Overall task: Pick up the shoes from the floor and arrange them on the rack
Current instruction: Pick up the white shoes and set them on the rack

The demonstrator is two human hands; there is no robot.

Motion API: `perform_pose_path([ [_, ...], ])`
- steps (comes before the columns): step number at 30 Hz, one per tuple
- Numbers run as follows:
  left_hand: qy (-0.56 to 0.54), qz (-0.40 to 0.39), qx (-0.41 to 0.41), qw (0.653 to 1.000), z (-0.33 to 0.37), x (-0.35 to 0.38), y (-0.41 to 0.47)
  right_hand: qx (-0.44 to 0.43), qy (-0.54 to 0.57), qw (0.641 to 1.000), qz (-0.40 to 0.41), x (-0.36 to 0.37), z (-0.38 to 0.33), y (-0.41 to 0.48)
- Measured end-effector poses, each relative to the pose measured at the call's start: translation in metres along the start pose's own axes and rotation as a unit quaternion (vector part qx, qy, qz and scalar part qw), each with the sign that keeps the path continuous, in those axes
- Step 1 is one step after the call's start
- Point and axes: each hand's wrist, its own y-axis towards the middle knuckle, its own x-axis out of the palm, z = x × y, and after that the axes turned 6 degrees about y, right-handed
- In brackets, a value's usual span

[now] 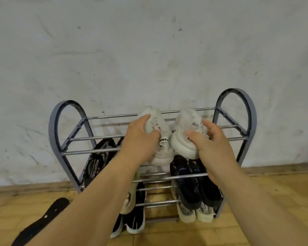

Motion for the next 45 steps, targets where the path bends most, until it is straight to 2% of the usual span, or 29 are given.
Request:
perform_pose_path([
  [3, 0.061, -0.009, -0.005, 0.998, -0.012, -0.004, -0.014, 0.014, -0.012, 1.000, 0.024, -0.006, 0.006, -0.001],
  [7, 0.129, -0.024, -0.050, 0.990, -0.018, -0.012, -0.037, 0.088, 0.095, 0.991, -0.024, -0.012, 0.006, -0.008],
  [8, 0.118, -0.029, -0.063, 0.991, -0.018, -0.012, -0.041, 0.100, 0.118, 0.987, -0.042, -0.012, 0.004, -0.011],
  [10, -0.002, -0.063, -0.099, 0.993, -0.016, -0.009, -0.050, 0.105, 0.144, 0.983, -0.052, -0.013, 0.002, -0.016],
  [12, -0.154, -0.113, -0.133, 0.972, -0.017, -0.006, -0.060, 0.099, 0.161, 0.981, -0.042, -0.016, 0.000, -0.020],
  [15, -0.244, -0.118, -0.135, 0.953, -0.021, -0.007, -0.068, 0.108, 0.170, 0.978, -0.050, -0.030, -0.005, -0.026],
  [18, -0.267, -0.144, -0.141, 0.943, -0.016, -0.029, -0.081, 0.117, 0.132, 0.977, -0.123, -0.062, -0.020, -0.041],
  [21, -0.258, -0.236, -0.112, 0.930, -0.020, -0.067, -0.098, 0.129, 0.096, 0.968, -0.194, -0.116, -0.032, -0.058],
  [26, -0.213, -0.376, -0.104, 0.895, -0.032, -0.100, -0.125, 0.197, 0.044, 0.962, -0.185, -0.192, -0.029, -0.078],
  [32, -0.205, -0.454, -0.111, 0.860, -0.035, -0.073, -0.130, 0.238, -0.002, 0.948, -0.211, -0.209, -0.009, -0.086],
  [37, -0.176, -0.420, -0.122, 0.882, -0.036, -0.037, -0.125, 0.223, -0.003, 0.965, -0.140, -0.185, 0.008, -0.074],
  [42, -0.154, -0.304, -0.130, 0.931, -0.053, 0.014, -0.102, 0.183, -0.008, 0.982, -0.053, -0.147, 0.045, -0.047],
  [45, -0.163, -0.237, -0.129, 0.949, -0.061, 0.049, -0.081, 0.143, -0.021, 0.989, -0.023, -0.120, 0.062, -0.030],
])
